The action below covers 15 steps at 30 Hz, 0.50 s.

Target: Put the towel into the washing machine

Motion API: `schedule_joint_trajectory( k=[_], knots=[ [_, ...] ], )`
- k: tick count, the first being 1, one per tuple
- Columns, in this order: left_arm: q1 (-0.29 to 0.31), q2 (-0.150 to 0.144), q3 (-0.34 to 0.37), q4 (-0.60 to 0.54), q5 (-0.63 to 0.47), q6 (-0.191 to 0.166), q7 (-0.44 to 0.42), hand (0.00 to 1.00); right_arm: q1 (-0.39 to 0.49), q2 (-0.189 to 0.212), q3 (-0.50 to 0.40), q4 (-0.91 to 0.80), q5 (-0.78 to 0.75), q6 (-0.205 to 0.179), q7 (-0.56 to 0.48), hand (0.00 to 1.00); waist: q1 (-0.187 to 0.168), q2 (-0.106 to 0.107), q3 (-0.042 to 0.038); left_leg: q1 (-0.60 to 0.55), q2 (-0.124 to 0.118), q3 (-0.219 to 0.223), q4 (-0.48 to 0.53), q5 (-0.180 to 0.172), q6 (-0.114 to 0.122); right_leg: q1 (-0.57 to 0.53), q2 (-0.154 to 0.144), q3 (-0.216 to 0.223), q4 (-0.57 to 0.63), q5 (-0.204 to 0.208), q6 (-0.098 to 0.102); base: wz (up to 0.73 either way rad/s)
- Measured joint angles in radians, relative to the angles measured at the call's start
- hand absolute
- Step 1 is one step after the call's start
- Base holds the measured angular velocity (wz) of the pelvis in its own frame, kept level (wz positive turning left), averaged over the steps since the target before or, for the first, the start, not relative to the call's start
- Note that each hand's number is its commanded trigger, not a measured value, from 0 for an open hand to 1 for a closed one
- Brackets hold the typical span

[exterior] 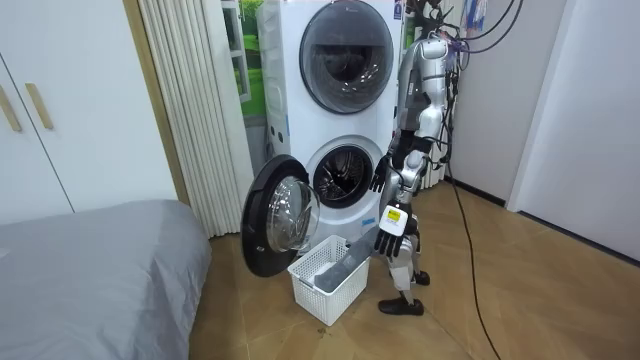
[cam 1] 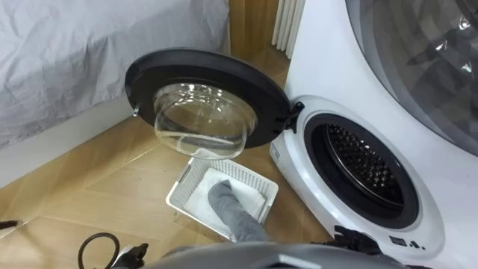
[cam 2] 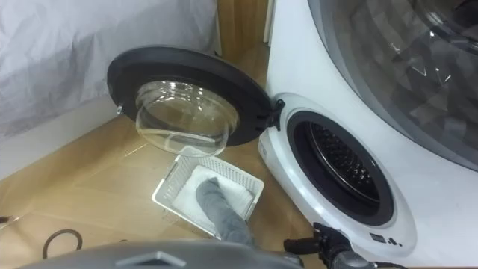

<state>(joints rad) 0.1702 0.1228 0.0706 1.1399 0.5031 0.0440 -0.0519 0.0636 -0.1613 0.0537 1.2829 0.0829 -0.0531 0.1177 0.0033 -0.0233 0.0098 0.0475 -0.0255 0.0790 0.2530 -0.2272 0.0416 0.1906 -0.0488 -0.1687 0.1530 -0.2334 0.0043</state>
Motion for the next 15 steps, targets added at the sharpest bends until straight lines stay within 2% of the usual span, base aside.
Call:
schedule_joint_trajectory(
  k=[9, 11, 12, 15],
  knots=[
    [-0.004, 0.0, -0.017, 0.001, 0.002, 0.0, 0.009, 0.0, -0.001, 0.001, 0.002, -0.001, 0.007, -0.001, 0.0, 0.0, -0.001, 0.004, -0.0002, -0.003, 0.0, 0.001, 0.0, 0.0, 0.0, -0.003, 0.0, 0.0, 0.0, 0.0, 0.0, 0.0],
    [-0.01, 0.001, -0.02, 0.0, 0.001, -0.002, 0.023, 0.0, -0.008, 0.001, 0.009, -0.003, 0.007, -0.001, 0.002, 0.0, 0.0, -0.001, -0.0045, -0.013, 0.002, 0.001, 0.001, 0.0, 0.0, -0.022, 0.0, 0.0, 0.006, 0.0, 0.0, -0.02],
    [-0.021, 0.002, -0.027, 0.0, 0.002, -0.002, 0.029, 0.0, -0.017, 0.001, 0.013, -0.001, 0.007, -0.001, 0.004, 0.0, 0.0, 0.006, -0.0059, -0.027, 0.003, 0.002, 0.005, 0.001, 0.0, -0.038, 0.0, 0.0, 0.013, 0.0, -0.001, 0.0],
    [-0.045, 0.003, -0.038, 0.0, 0.002, -0.008, 0.049, 0.0, -0.033, 0.001, 0.013, 0.007, 0.005, -0.001, 0.008, 0.0, 0.0, 0.006, -0.0057, -0.055, 0.004, 0.004, 0.01, 0.003, 0.001, -0.067, 0.0, 0.001, 0.02, 0.001, -0.001, 0.0]
  ],
)
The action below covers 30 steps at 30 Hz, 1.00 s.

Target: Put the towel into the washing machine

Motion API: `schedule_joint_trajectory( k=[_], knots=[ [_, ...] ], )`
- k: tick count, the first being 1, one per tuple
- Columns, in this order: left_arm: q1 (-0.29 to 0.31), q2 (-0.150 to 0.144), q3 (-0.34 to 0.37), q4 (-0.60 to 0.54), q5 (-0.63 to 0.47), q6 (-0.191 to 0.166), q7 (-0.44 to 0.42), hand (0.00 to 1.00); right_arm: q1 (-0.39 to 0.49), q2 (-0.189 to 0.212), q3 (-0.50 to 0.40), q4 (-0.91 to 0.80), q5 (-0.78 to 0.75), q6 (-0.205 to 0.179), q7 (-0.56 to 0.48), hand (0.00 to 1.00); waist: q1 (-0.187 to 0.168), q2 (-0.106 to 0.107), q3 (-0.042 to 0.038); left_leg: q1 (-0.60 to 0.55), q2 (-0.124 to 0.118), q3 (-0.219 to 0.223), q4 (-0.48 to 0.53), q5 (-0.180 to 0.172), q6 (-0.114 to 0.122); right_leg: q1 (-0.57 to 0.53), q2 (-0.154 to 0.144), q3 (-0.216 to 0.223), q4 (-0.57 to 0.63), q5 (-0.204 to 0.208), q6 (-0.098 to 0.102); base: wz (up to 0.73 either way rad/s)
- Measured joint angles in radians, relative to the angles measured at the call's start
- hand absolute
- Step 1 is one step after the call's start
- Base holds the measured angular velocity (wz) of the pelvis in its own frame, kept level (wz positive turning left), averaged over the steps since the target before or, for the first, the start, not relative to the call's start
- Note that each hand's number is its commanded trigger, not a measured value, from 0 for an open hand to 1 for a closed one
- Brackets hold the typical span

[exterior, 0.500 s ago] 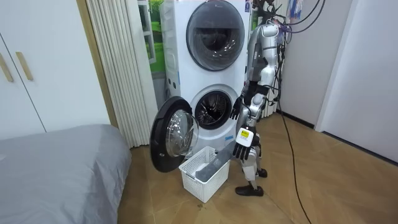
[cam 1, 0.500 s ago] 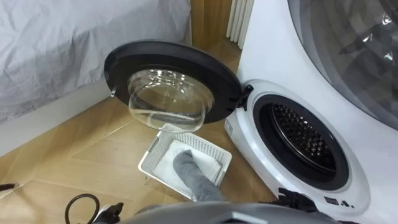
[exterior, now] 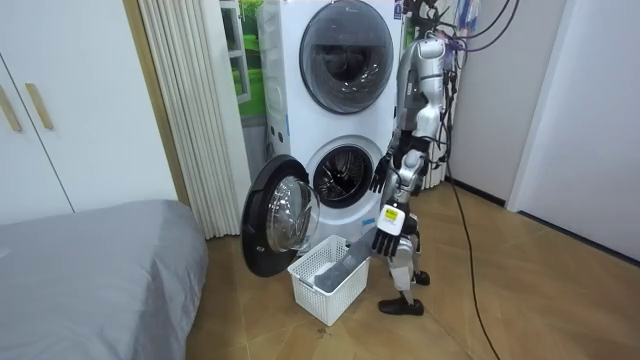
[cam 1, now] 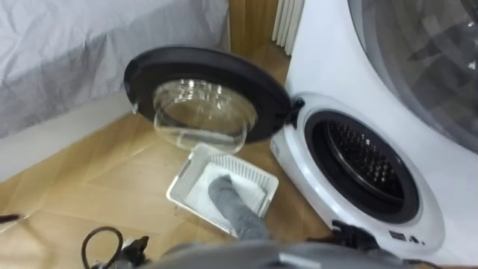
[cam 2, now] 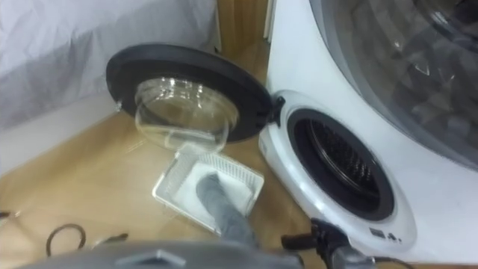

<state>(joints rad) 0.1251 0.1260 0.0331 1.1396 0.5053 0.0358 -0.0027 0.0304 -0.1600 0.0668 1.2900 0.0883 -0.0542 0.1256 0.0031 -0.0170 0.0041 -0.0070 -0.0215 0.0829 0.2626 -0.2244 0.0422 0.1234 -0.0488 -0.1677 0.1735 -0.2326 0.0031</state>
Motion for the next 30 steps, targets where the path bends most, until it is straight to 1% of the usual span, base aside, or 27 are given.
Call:
schedule_joint_trajectory(
  k=[2, 4, 5, 7, 8, 9, 10, 11, 12, 13, 14, 15, 16, 17, 18, 19, 20, 21, 22, 24, 25, 26, 27, 28, 29, 30],
  knots=[
    [-0.017, 0.002, -0.002, 0.0, 0.0, -0.006, 0.013, 0.0, -0.017, 0.0, 0.0, 0.007, -0.008, -0.001, 0.002, 0.0, -0.003, 0.001, 0.0014, -0.024, 0.001, 0.0, 0.007, 0.0, 0.0, -0.022, 0.0, 0.001, 0.002, 0.001, -0.001, 0.0],
    [-0.049, 0.005, -0.018, -0.002, -0.002, -0.034, 0.041, 0.0, -0.031, 0.0, 0.006, 0.008, -0.011, -0.002, 0.001, 0.0, -0.002, 0.003, 0.0029, -0.06, 0.002, 0.003, 0.015, 0.003, 0.003, -0.061, 0.0, -0.001, 0.018, 0.001, -0.002, 0.02],
    [-0.06, 0.006, -0.024, -0.002, -0.002, -0.042, 0.045, 0.0, -0.034, 0.0, 0.013, 0.008, -0.011, -0.003, 0.0, 0.0, -0.002, 0.003, 0.0026, -0.071, 0.002, 0.005, 0.015, 0.005, 0.004, -0.071, -0.001, -0.001, 0.019, 0.001, -0.002, 0.0],
    [-0.105, 0.008, -0.042, -0.002, 0.0, -0.069, 0.071, 0.0, -0.069, 0.002, 0.032, 0.029, -0.016, -0.012, -0.001, 0.0, -0.003, 0.005, 0.0053, -0.115, 0.005, 0.003, 0.03, 0.007, 0.004, -0.116, -0.001, -0.003, 0.034, 0.001, -0.002, 0.0],
    [-0.116, 0.009, -0.048, -0.002, 0.003, -0.076, 0.078, 0.0, -0.074, 0.004, 0.034, 0.03, -0.016, -0.014, -0.001, 0.0, -0.002, 0.005, 0.0058, -0.126, 0.005, 0.003, 0.032, 0.007, 0.004, -0.128, -0.001, -0.004, 0.037, 0.001, -0.002, 0.0],
    [-0.137, 0.012, -0.074, -0.001, 0.008, -0.084, 0.093, 0.0, -0.088, 0.005, 0.052, 0.031, -0.016, -0.016, -0.002, 0.0, -0.002, 0.008, 0.0093, -0.151, 0.008, 0.002, 0.044, 0.007, 0.005, -0.154, -0.001, -0.002, 0.05, 0.001, -0.002, 0.0],
    [-0.159, 0.012, -0.095, 0.001, 0.009, -0.09, 0.103, 0.0, -0.103, 0.007, 0.059, 0.031, -0.016, -0.021, -0.001, 0.0, -0.004, 0.011, 0.011, -0.178, 0.008, -0.001, 0.052, 0.007, 0.005, -0.183, -0.001, -0.002, 0.063, 0.001, -0.002, 0.0],
    [-0.169, 0.012, -0.102, 0.003, 0.009, -0.095, 0.109, 0.0, -0.113, 0.009, 0.059, 0.031, -0.017, -0.022, -0.001, 0.0, -0.005, 0.013, 0.0138, -0.193, 0.009, -0.002, 0.056, 0.008, 0.006, -0.2, -0.001, -0.003, 0.072, 0.001, -0.002, 0.0],
    [-0.198, 0.012, -0.117, 0.028, 0.008, -0.121, 0.121, 0.0, -0.138, 0.013, 0.058, 0.04, -0.018, -0.03, -0.001, 0.0, -0.008, 0.016, 0.0232, -0.216, 0.009, -0.002, 0.059, 0.014, 0.008, -0.233, -0.002, -0.004, 0.093, 0.001, -0.001, 0.0],
    [-0.227, 0.002, -0.126, 0.048, 0.008, -0.138, 0.13, 0.0, -0.162, 0.017, 0.058, 0.051, -0.027, -0.038, -0.002, 0.0, -0.012, 0.018, 0.0315, -0.238, 0.009, -0.001, 0.059, 0.019, 0.01, -0.267, -0.005, 0.001, 0.115, 0.0, 0.0, 0.0],
    [-0.24, -0.004, -0.133, 0.058, 0.008, -0.144, 0.132, 0.0, -0.175, 0.018, 0.058, 0.056, -0.03, -0.041, -0.002, 0.0, -0.015, 0.019, 0.0329, -0.25, 0.008, -0.001, 0.059, 0.021, 0.011, -0.286, -0.007, 0.001, 0.128, -0.001, 0.001, -0.06],
    [-0.264, -0.017, -0.139, 0.072, 0.01, -0.153, 0.139, 0.0, -0.203, 0.022, 0.058, 0.066, -0.041, -0.044, -0.003, 0.0, -0.023, 0.02, 0.036, -0.275, 0.009, 0.002, 0.06, 0.027, 0.013, -0.326, -0.013, 0.0, 0.159, -0.001, 0.002, -0.13],
    [-0.29, -0.029, -0.159, 0.089, 0.01, -0.161, 0.149, 0.0, -0.217, 0.028, 0.06, 0.069, -0.05, -0.045, -0.007, 0.0, -0.025, 0.017, 0.0387, -0.301, 0.01, 0.012, 0.064, 0.03, 0.014, -0.37, -0.017, 0.0, 0.19, -0.002, 0.002, -0.18],
    [-0.303, -0.033, -0.166, 0.096, 0.01, -0.167, 0.151, 0.0, -0.228, 0.032, 0.065, 0.072, -0.05, -0.046, -0.01, 0.0, -0.025, 0.014, 0.0414, -0.317, 0.011, 0.016, 0.068, 0.031, 0.015, -0.389, -0.02, 0.0, 0.202, -0.002, 0.002, -0.27],
    [-0.329, -0.037, -0.191, 0.102, 0.01, -0.175, 0.152, 0.0, -0.252, 0.039, 0.074, 0.07, -0.049, -0.048, -0.016, 0.0, -0.026, 0.01, 0.0474, -0.352, 0.014, 0.025, 0.082, 0.031, 0.015, -0.431, -0.023, 0.0, 0.23, -0.002, 0.002, -0.29],
    [-0.36, -0.039, -0.218, 0.111, 0.01, -0.182, 0.153, 0.0, -0.274, 0.042, 0.09, 0.069, -0.049, -0.053, -0.02, 0.0, -0.026, 0.006, 0.0595, -0.381, 0.015, 0.028, 0.092, 0.032, 0.017, -0.477, -0.025, 0.0, 0.264, -0.002, 0.002, -0.26],
    [-0.375, -0.04, -0.235, 0.115, 0.015, -0.184, 0.153, 0.0, -0.285, 0.042, 0.097, 0.067, -0.048, -0.055, -0.023, 0.0, -0.026, 0.006, 0.0626, -0.404, 0.016, 0.028, 0.103, 0.032, 0.018, -0.505, -0.028, 0.001, 0.285, -0.002, 0.002, -0.17],
    [-0.401, -0.041, -0.259, 0.118, 0.03, -0.19, 0.154, 0.0, -0.301, 0.044, 0.109, 0.064, -0.048, -0.057, -0.03, 0.0, -0.032, 0.005, 0.0638, -0.444, 0.016, 0.028, 0.124, 0.032, 0.018, -0.55, -0.033, 0.007, 0.313, -0.002, 0.002, -0.09],
    [-0.415, -0.041, -0.271, 0.118, 0.04, -0.191, 0.155, 0.0, -0.306, 0.045, 0.109, 0.066, -0.046, -0.057, -0.035, 0.0, -0.033, 0.004, 0.0651, -0.466, 0.016, 0.028, 0.134, 0.032, 0.018, -0.571, -0.033, 0.01, 0.32, -0.002, 0.002, -0.12],
    [-0.464, -0.042, -0.292, 0.117, 0.057, -0.192, 0.158, 0.0, -0.333, 0.052, 0.12, 0.059, -0.034, -0.057, -0.048, 0.0, -0.036, 0.004, 0.0689, -0.559, 0.026, 0.047, 0.184, 0.032, 0.018, -0.655, -0.028, 0.026, 0.347, -0.003, 0.001, -0.14],
    [-0.494, -0.043, -0.313, 0.117, 0.058, -0.192, 0.168, 0.0, -0.348, 0.053, 0.146, 0.052, -0.025, -0.057, -0.058, 0.0, -0.042, 0.004, 0.0725, -0.611, 0.029, 0.047, 0.221, 0.032, 0.018, -0.702, -0.022, 0.031, 0.374, -0.004, -0.001, -0.08],
    [-0.508, -0.042, -0.318, 0.117, 0.058, -0.191, 0.17, 0.0, -0.355, 0.052, 0.155, 0.045, -0.023, -0.056, -0.06, 0.0, -0.048, 0.006, 0.074, -0.635, 0.031, 0.047, 0.237, 0.032, 0.018, -0.726, -0.023, 0.033, 0.388, -0.005, -0.003, 0.0],
    [-0.538, -0.037, -0.337, 0.117, 0.058, -0.191, 0.173, 0.0, -0.369, 0.052, 0.167, 0.026, -0.016, -0.055, -0.06, 0.0, -0.056, 0.008, 0.0798, -0.683, 0.034, 0.047, 0.267, 0.032, 0.018, -0.781, -0.025, 0.044, 0.432, -0.007, -0.004, 0.0],
    [-0.575, -0.031, -0.356, 0.117, 0.058, -0.192, 0.179, 0.0, -0.386, 0.052, 0.179, 0.015, -0.006, -0.057, -0.061, 0.0, -0.062, 0.006, 0.089, -0.734, 0.036, 0.048, 0.299, 0.031, 0.019, -0.831, -0.027, 0.056, 0.464, -0.012, -0.007, 0.0],
    [-0.592, -0.03, -0.36, 0.117, 0.058, -0.193, 0.184, 0.0, -0.396, 0.051, 0.188, 0.008, 0.001, -0.058, -0.062, 0.0, -0.066, 0.008, 0.0917, -0.761, 0.038, 0.05, 0.318, 0.03, 0.021, -0.855, -0.027, 0.059, 0.475, -0.016, -0.009, 0.0],
    [-0.628, -0.024, -0.368, 0.117, 0.058, -0.196, 0.195, 0.0, -0.411, 0.049, 0.201, -0.006, 0.022, -0.058, -0.062, 0.0, -0.073, 0.008, 0.0936, -0.822, 0.046, 0.055, 0.361, 0.023, 0.03, -0.907, -0.025, 0.06, 0.502, -0.03, -0.018, 0.0]
  ],
)
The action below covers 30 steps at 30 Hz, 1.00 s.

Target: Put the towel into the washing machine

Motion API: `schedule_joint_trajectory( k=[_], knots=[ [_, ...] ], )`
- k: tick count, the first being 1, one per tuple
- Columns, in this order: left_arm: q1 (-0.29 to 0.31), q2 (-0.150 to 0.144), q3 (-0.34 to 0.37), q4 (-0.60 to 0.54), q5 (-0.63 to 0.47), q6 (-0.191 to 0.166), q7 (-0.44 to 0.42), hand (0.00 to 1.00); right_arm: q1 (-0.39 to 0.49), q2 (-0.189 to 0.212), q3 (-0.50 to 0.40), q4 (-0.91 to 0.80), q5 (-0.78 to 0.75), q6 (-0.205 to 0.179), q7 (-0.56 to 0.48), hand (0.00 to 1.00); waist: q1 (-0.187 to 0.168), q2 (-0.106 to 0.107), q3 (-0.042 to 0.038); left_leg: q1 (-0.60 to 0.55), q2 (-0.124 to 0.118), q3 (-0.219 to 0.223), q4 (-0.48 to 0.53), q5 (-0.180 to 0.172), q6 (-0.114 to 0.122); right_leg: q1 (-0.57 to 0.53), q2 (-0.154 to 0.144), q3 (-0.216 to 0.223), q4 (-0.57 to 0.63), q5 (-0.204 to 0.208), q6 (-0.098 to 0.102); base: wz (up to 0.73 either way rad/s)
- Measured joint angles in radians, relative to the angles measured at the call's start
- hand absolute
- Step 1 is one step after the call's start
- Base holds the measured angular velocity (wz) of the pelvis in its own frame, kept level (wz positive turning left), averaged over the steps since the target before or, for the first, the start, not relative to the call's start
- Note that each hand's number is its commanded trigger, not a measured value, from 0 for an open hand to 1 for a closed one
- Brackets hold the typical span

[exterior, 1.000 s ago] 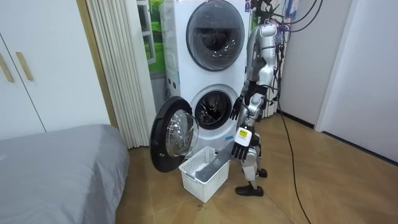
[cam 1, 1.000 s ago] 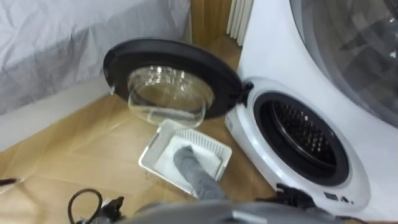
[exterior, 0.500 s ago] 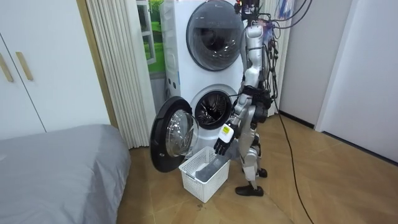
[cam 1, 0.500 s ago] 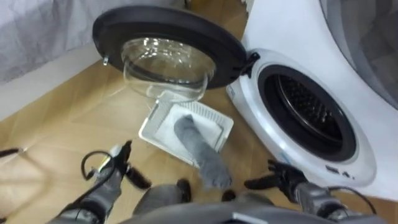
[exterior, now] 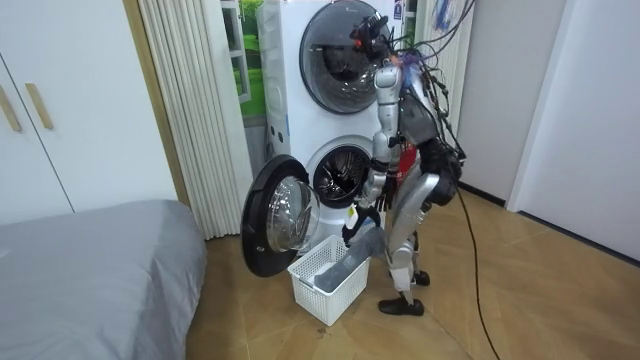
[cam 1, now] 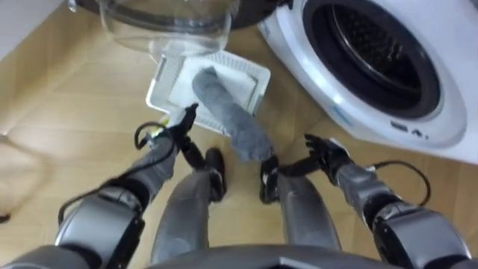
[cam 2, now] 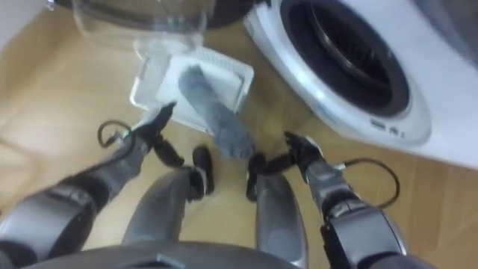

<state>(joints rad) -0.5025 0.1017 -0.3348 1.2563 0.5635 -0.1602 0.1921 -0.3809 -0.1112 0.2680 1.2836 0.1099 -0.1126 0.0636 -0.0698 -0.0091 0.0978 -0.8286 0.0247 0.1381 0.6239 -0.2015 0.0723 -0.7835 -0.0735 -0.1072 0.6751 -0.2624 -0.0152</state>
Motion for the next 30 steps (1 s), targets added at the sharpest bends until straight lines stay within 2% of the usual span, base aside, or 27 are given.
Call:
schedule_joint_trajectory(
  k=[2, 3, 4, 7, 9, 10, 14, 16, 19, 23, 27, 28, 29, 30],
  knots=[
    [-0.043, 0.014, -0.029, -0.002, 0.012, 0.0, 0.015, 0.0, -0.033, 0.0, 0.024, -0.002, 0.047, -0.001, 0.003, 0.0, -0.017, 0.001, 0.0063, -0.083, 0.01, 0.0, 0.077, -0.012, 0.001, -0.075, 0.0, 0.004, 0.064, -0.022, -0.011, -0.04],
    [-0.065, 0.024, -0.044, -0.004, 0.034, -0.001, 0.029, 0.0, -0.046, 0.0, 0.036, -0.003, 0.082, -0.003, 0.003, 0.0, -0.019, 0.0, 0.0076, -0.131, 0.022, -0.001, 0.129, -0.034, 0.003, -0.126, 0.004, 0.005, 0.117, -0.035, -0.02, -0.14],
    [-0.083, 0.029, -0.06, -0.005, 0.059, -0.001, 0.044, 0.0, -0.055, -0.002, 0.05, -0.004, 0.105, -0.006, 0.003, 0.0, -0.026, 0.0, 0.0078, -0.174, 0.031, 0.0, 0.176, -0.053, 0.005, -0.17, 0.005, 0.006, 0.164, -0.054, -0.028, -0.14],
    [-0.105, 0.029, -0.075, -0.013, 0.108, -0.005, 0.077, 0.0, -0.065, -0.013, 0.068, -0.023, 0.154, -0.011, 0.005, 0.0, -0.04, -0.002, 0.0091, -0.265, 0.041, 0.0, 0.275, -0.079, -0.002, -0.27, 0.006, 0.019, 0.273, -0.086, -0.034, -0.08],
    [-0.124, 0.033, -0.092, -0.024, 0.124, -0.006, 0.094, 0.0, -0.068, -0.017, 0.076, -0.038, 0.201, -0.032, 0.007, 0.0, -0.046, -0.002, 0.0092, -0.324, 0.053, 0.005, 0.326, -0.084, -0.003, -0.335, 0.008, 0.022, 0.326, -0.09, -0.04, -0.12],
    [-0.136, 0.037, -0.107, -0.024, 0.135, -0.007, 0.105, 0.0, -0.075, -0.016, 0.085, -0.042, 0.226, -0.043, 0.019, 0.0, -0.065, -0.002, 0.0092, -0.356, 0.054, 0.006, 0.348, -0.083, -0.005, -0.372, 0.006, 0.025, 0.356, -0.092, -0.043, -0.06],
    [-0.168, 0.051, -0.163, -0.024, 0.15, -0.017, 0.129, 0.0, -0.095, -0.014, 0.111, -0.058, 0.286, -0.07, 0.047, 0.0, -0.095, -0.002, 0.0093, -0.426, 0.072, 0.006, 0.395, -0.082, -0.007, -0.441, 0.015, 0.022, 0.4, -0.093, -0.05, -0.07],
    [-0.18, 0.056, -0.193, -0.032, 0.173, -0.022, 0.147, 0.0, -0.094, -0.014, 0.126, -0.082, 0.31, -0.085, 0.052, 0.0, -0.108, -0.001, 0.0091, -0.471, 0.085, 0.001, 0.43, -0.089, -0.011, -0.481, 0.021, 0.016, 0.428, -0.097, -0.062, -0.03],
    [-0.194, 0.058, -0.229, -0.046, 0.214, -0.026, 0.155, 0.0, -0.1, -0.016, 0.138, -0.108, 0.324, -0.099, 0.062, 0.0, -0.122, -0.001, 0.0092, -0.516, 0.086, -0.003, 0.468, -0.1, -0.016, -0.529, 0.018, 0.014, 0.472, -0.108, -0.078, 0.05],
    [-0.202, 0.059, -0.274, -0.051, 0.237, -0.04, 0.177, 0.0, -0.116, -0.016, 0.149, -0.108, 0.346, -0.108, 0.076, 0.0, -0.123, -0.001, 0.0092, -0.547, 0.086, -0.002, 0.489, -0.113, -0.021, -0.561, 0.016, 0.01, 0.497, -0.121, -0.089, 0.0],
    [-0.207, 0.074, -0.337, -0.052, 0.237, -0.04, 0.19, 0.0, -0.133, -0.015, 0.153, -0.1, 0.369, -0.108, 0.084, 0.0, -0.135, -0.001, 0.0092, -0.571, 0.087, -0.001, 0.494, -0.117, -0.02, -0.584, 0.008, 0.002, 0.509, -0.131, -0.098, 0.07],
    [-0.212, 0.077, -0.348, -0.052, 0.237, -0.04, 0.189, 0.41, -0.145, -0.016, 0.153, -0.093, 0.366, -0.108, 0.084, 0.0, -0.138, -0.001, 0.0092, -0.577, 0.088, -0.001, 0.498, -0.119, -0.02, -0.588, 0.01, -0.001, 0.51, -0.134, -0.099, 0.0],
    [-0.215, 0.077, -0.353, -0.052, 0.237, -0.04, 0.188, 0.56, -0.151, -0.016, 0.153, -0.089, 0.365, -0.108, 0.083, 0.0, -0.14, -0.001, 0.0092, -0.581, 0.088, 0.0, 0.499, -0.12, -0.02, -0.591, 0.009, -0.002, 0.511, -0.135, -0.099, 0.0],
    [-0.223, 0.076, -0.361, -0.052, 0.237, -0.04, 0.187, 1.0, -0.163, -0.018, 0.153, -0.085, 0.365, -0.109, 0.081, 0.0, -0.143, -0.002, 0.0096, -0.587, 0.089, 0.0, 0.501, -0.121, -0.019, -0.597, 0.009, -0.002, 0.513, -0.136, -0.098, 0.0]
  ],
)
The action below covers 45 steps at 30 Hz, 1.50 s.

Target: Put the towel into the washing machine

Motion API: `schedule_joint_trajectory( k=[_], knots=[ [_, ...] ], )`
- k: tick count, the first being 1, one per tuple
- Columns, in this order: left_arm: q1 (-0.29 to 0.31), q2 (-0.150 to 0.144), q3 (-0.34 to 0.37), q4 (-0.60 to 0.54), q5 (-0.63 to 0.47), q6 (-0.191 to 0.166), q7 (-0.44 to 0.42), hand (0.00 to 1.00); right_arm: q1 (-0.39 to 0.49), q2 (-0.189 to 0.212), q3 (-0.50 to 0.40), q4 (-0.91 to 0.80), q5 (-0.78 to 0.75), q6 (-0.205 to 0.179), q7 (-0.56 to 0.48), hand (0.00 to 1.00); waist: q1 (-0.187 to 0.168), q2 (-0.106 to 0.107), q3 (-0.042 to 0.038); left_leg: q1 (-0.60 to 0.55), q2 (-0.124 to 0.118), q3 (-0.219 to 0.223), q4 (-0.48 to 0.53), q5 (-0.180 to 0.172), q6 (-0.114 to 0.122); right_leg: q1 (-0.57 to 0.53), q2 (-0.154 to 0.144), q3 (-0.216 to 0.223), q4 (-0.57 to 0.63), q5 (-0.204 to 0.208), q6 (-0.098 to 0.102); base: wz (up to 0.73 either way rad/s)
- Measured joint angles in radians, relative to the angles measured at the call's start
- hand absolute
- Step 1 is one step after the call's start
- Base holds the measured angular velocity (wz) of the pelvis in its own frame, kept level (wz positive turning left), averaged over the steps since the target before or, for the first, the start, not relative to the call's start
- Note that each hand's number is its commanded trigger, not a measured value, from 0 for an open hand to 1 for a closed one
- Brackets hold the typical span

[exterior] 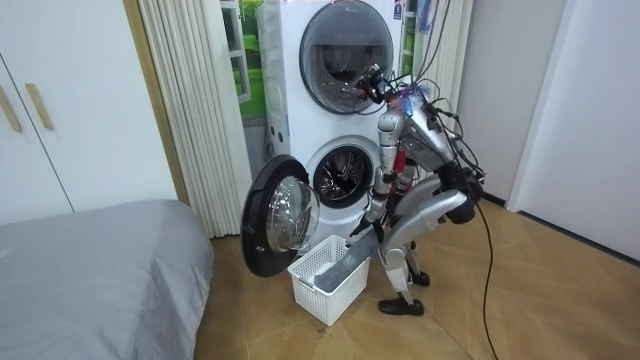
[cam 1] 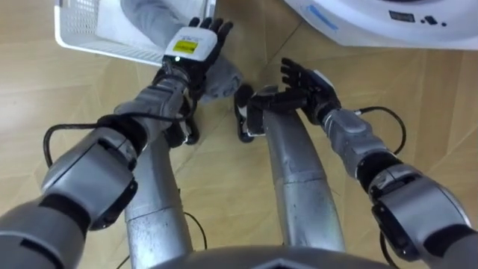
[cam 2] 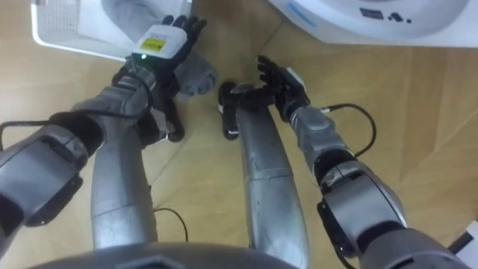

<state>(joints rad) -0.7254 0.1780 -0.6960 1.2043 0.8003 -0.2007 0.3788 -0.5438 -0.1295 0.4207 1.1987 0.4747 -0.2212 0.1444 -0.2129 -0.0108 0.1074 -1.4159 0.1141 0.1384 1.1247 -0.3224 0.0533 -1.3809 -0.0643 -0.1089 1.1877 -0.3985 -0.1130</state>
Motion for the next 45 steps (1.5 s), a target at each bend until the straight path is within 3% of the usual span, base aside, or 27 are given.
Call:
schedule_joint_trajectory(
  k=[5, 7, 15, 21, 28, 33, 36, 41, 45],
  knots=[
    [-0.015, 0.003, -0.021, 0.0, -0.001, -0.002, -0.023, 1.0, -0.006, -0.008, 0.002, -0.004, 0.005, -0.009, 0.0, 0.0, -0.013, -0.009, 0.0045, -0.006, 0.013, 0.005, 0.004, -0.009, 0.004, -0.005, 0.002, 0.0, -0.002, -0.003, 0.002, -0.03],
    [-0.016, 0.024, -0.056, -0.001, -0.005, -0.003, -0.051, 1.0, -0.011, -0.007, 0.026, -0.013, 0.024, -0.01, 0.0, 0.0, -0.031, -0.014, 0.0068, -0.014, 0.013, 0.005, 0.006, -0.011, 0.004, -0.013, 0.003, 0.0, -0.003, -0.003, 0.002, -0.05],
    [-0.046, 0.044, -0.128, -0.001, -0.013, -0.001, -0.136, 1.0, -0.009, -0.006, 0.07, -0.036, 0.035, -0.01, -0.001, 0.0, -0.052, -0.021, 0.004, -0.02, 0.013, 0.006, 0.009, -0.017, 0.01, -0.017, 0.001, 0.0, -0.005, -0.007, 0.008, 0.0],
    [-0.042, 0.043, -0.136, -0.006, -0.024, -0.001, -0.221, 1.0, -0.004, -0.004, 0.069, -0.029, 0.036, -0.008, -0.011, 0.0, -0.053, -0.024, 0.0031, 0.014, 0.012, 0.01, -0.001, -0.017, 0.01, 0.015, -0.001, 0.002, -0.013, -0.007, 0.008, 0.0],
    [0.019, 0.011, -0.134, -0.006, -0.023, -0.007, -0.274, 1.0, 0.027, 0.007, 0.069, 0.014, 0.034, -0.008, -0.031, 0.0, -0.049, -0.024, 0.0018, 0.144, 0.011, 0.015, -0.075, -0.011, 0.007, 0.149, -0.002, -0.01, -0.097, 0.002, 0.016, -0.02],
    [0.084, 0.005, -0.132, -0.008, -0.023, -0.021, -0.274, 1.0, 0.074, -0.001, 0.063, 0.063, 0.038, 0.003, -0.023, 0.0, -0.041, -0.022, -0.0009, 0.277, 0.006, 0.024, -0.152, -0.009, 0.006, 0.285, -0.003, -0.016, -0.184, 0.014, 0.023, -0.02],
    [0.106, 0.005, -0.09, -0.004, -0.024, -0.031, -0.263, 1.0, 0.094, -0.004, 0.055, 0.096, 0.042, 0.009, -0.021, 0.0, -0.014, -0.019, -0.0023, 0.359, 0.0, 0.023, -0.196, -0.007, 0.002, 0.37, 0.0, -0.016, -0.236, 0.019, 0.031, 0.0],
    [0.142, 0.018, -0.021, -0.003, -0.023, -0.037, -0.162, 1.0, 0.117, -0.006, 0.049, 0.119, 0.072, 0.021, -0.021, 0.0, 0.027, -0.017, -0.0036, 0.478, -0.009, 0.03, -0.251, -0.004, 0.0, 0.49, -0.004, -0.022, -0.291, 0.022, 0.036, 0.02],
    [0.163, 0.01, 0.122, -0.004, -0.091, -0.04, -0.074, 1.0, 0.133, -0.017, 0.034, 0.127, 0.074, 0.027, -0.022, 0.0, 0.068, -0.016, -0.0043, 0.556, -0.013, 0.025, -0.276, 0.0, -0.004, 0.574, -0.006, -0.035, -0.324, 0.022, 0.037, 0.07]
  ],
)
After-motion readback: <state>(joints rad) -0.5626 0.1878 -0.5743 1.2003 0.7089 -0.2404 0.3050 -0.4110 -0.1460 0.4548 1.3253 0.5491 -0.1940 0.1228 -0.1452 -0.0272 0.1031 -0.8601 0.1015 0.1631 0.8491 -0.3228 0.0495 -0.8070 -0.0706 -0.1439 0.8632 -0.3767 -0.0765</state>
